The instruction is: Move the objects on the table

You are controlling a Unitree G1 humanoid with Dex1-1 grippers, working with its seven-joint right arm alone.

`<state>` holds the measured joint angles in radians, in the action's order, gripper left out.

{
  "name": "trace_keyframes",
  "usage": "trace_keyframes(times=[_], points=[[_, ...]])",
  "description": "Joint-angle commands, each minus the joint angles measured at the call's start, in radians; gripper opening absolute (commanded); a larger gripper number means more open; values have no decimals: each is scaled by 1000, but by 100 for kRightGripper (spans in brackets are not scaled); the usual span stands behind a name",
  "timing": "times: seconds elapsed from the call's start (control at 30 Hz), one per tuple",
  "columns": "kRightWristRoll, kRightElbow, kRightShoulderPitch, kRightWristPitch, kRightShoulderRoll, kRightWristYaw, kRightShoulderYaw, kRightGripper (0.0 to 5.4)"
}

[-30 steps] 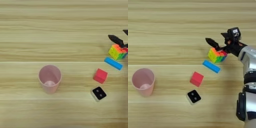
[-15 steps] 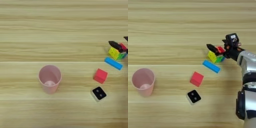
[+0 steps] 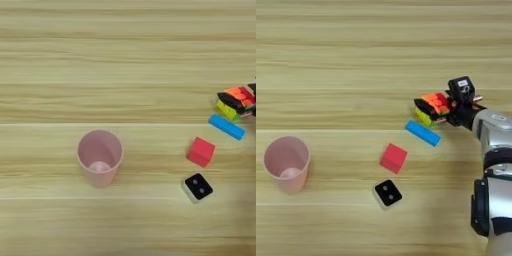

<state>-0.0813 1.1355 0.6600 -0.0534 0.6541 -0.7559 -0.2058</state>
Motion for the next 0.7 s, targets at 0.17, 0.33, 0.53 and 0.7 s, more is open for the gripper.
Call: trace_keyframes(times=[0.17, 0.33, 0.53, 0.7], points=[[7, 9, 96, -42, 37, 26, -1, 538], [14, 22, 94, -57, 34, 25, 2, 483], [19, 36, 90, -70, 31, 27, 3, 413], [20, 43, 92, -77, 31, 29, 4, 354]])
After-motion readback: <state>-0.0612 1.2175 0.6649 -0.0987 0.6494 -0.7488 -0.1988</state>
